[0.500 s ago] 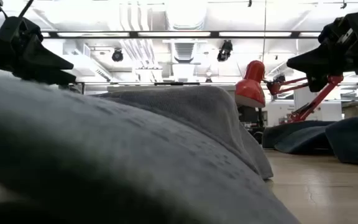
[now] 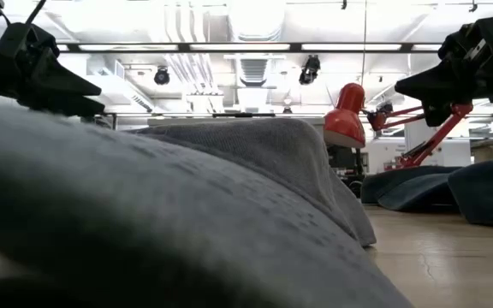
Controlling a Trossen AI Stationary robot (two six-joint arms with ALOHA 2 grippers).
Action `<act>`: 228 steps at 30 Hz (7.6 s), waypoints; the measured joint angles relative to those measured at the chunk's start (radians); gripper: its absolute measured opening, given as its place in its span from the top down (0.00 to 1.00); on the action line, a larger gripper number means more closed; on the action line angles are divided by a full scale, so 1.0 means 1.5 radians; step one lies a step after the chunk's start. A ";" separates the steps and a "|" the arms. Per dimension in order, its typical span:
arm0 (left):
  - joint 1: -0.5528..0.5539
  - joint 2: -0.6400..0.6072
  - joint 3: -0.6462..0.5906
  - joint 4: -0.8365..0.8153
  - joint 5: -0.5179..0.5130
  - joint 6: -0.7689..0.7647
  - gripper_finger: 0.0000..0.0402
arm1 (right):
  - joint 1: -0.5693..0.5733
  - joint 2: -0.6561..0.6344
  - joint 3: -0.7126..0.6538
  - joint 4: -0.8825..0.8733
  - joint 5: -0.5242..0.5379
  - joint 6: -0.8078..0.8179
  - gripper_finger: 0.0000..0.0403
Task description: Pick & Place hat
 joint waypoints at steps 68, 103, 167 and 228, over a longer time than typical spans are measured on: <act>0.000 0.000 0.000 0.000 0.000 0.000 0.45 | 0.001 0.000 0.000 0.002 -0.004 0.076 0.93; 0.000 0.000 -0.004 0.137 0.041 -0.046 0.45 | 0.001 0.000 0.000 0.002 -0.002 0.084 0.93; 0.000 0.305 0.245 -0.097 -0.005 -0.274 0.45 | 0.001 0.000 0.000 0.003 -0.002 0.101 0.93; 0.053 0.609 0.408 -0.719 -0.024 -0.878 0.45 | 0.001 0.000 0.000 0.002 0.001 0.098 0.93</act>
